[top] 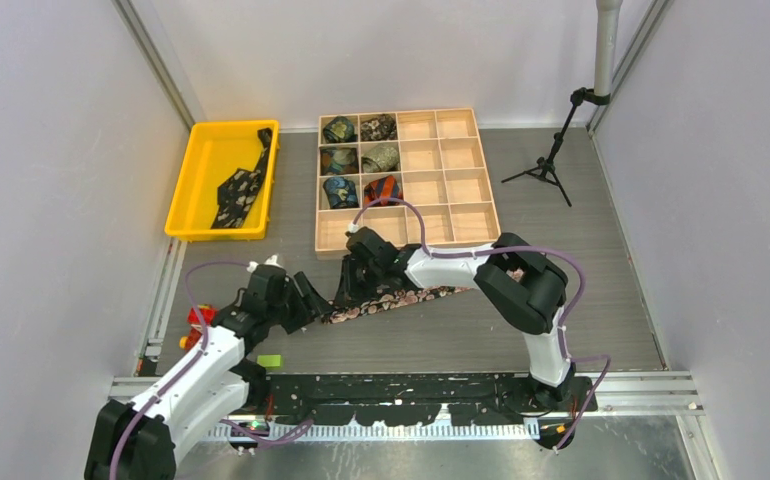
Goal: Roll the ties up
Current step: Roll the tie at the center of the board.
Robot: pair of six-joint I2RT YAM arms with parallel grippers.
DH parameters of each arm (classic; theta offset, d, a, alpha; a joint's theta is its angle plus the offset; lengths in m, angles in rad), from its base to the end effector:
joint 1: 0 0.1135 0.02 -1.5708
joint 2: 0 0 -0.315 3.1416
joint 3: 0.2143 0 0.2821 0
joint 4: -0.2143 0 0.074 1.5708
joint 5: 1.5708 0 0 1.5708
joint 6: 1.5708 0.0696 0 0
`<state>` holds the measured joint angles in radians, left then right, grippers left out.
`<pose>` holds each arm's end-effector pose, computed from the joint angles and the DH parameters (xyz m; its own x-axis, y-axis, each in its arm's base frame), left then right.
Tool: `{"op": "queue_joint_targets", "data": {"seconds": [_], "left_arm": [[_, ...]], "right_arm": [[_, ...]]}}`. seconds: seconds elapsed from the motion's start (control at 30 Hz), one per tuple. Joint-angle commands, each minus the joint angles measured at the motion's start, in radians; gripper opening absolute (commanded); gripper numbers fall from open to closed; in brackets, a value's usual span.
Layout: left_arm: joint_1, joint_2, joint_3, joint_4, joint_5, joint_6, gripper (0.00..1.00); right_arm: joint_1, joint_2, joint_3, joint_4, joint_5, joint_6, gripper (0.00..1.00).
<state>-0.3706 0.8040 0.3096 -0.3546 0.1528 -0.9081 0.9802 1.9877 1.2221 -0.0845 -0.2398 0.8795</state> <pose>0.1517 -0.0703 0.1552 -0.7866 -0.5303 -0.3165 -0.2737 0.7587 -0.5912 0.2543 0.4090 0.1474 -0.9556 -0.0814 -0.2832 -0.2477 0.7427 0.6222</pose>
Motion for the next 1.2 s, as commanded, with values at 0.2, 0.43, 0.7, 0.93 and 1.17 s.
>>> {"op": "queue_joint_targets", "data": {"seconds": [0.2,0.43,0.7,0.93,1.17], "left_arm": [[0.005,-0.045,-0.060,0.110,-0.024,-0.174,0.57],[0.004,-0.027,-0.081,0.135,-0.042,-0.197,0.52],[0.005,0.031,-0.105,0.218,-0.034,-0.205,0.46],[0.005,0.069,-0.112,0.259,-0.029,-0.197,0.32],[0.005,0.091,-0.054,0.200,-0.011,-0.091,0.10]], "right_arm": [[0.004,-0.006,-0.078,0.009,0.031,0.016,0.17],[0.003,-0.015,-0.097,0.017,0.039,0.016,0.16],[0.004,-0.020,-0.111,0.021,0.040,0.018,0.16],[0.004,-0.018,-0.115,0.021,0.039,0.018,0.16],[0.004,-0.040,-0.045,-0.056,0.047,-0.009,0.16]]}}
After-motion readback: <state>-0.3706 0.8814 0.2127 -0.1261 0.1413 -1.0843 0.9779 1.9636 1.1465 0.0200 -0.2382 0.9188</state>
